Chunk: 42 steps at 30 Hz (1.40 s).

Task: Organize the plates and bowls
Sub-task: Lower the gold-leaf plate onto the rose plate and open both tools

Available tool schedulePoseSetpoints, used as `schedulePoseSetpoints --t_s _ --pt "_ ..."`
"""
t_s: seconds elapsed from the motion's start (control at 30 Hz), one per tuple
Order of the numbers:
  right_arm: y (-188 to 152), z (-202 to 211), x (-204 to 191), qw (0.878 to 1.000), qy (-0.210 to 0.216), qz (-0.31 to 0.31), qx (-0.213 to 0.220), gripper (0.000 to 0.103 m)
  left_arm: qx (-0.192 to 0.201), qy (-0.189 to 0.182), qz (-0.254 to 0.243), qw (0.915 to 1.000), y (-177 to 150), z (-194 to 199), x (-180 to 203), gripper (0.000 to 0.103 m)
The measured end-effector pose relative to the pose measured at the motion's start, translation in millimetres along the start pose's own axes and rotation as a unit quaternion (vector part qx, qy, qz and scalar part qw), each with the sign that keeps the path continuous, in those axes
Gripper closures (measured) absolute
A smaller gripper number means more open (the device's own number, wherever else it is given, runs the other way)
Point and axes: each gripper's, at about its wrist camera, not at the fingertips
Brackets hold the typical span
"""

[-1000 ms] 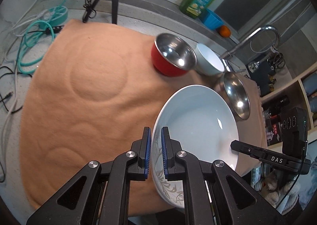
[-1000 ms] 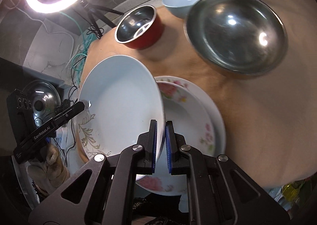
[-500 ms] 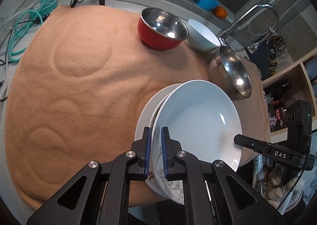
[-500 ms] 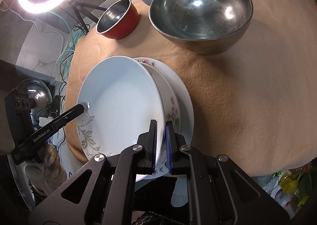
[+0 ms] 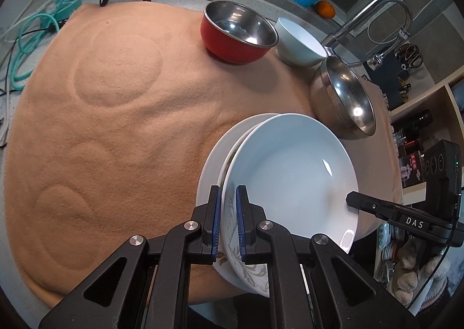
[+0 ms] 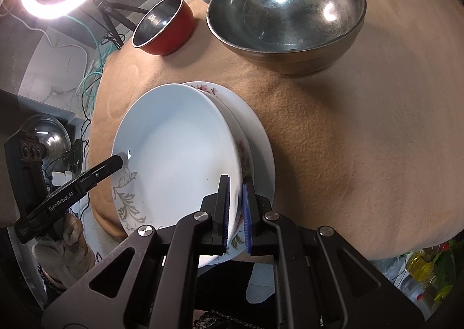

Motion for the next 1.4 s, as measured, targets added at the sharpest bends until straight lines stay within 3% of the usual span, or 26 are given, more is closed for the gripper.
schedulePoseSetpoints --t_s 1.4 --pt "-0.3 -0.5 -2.0 1.000 -0.004 0.015 -0.002 0.093 -0.012 0.007 -0.022 0.9997 2.3 -3.1 4.6 0.094"
Point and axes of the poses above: each gripper's, at about its wrist camera, not at the fingertips, and z roughly against the way its jaws point, x to its right, y to its top, and after that the axes turned 7 degrees about x, right-handed
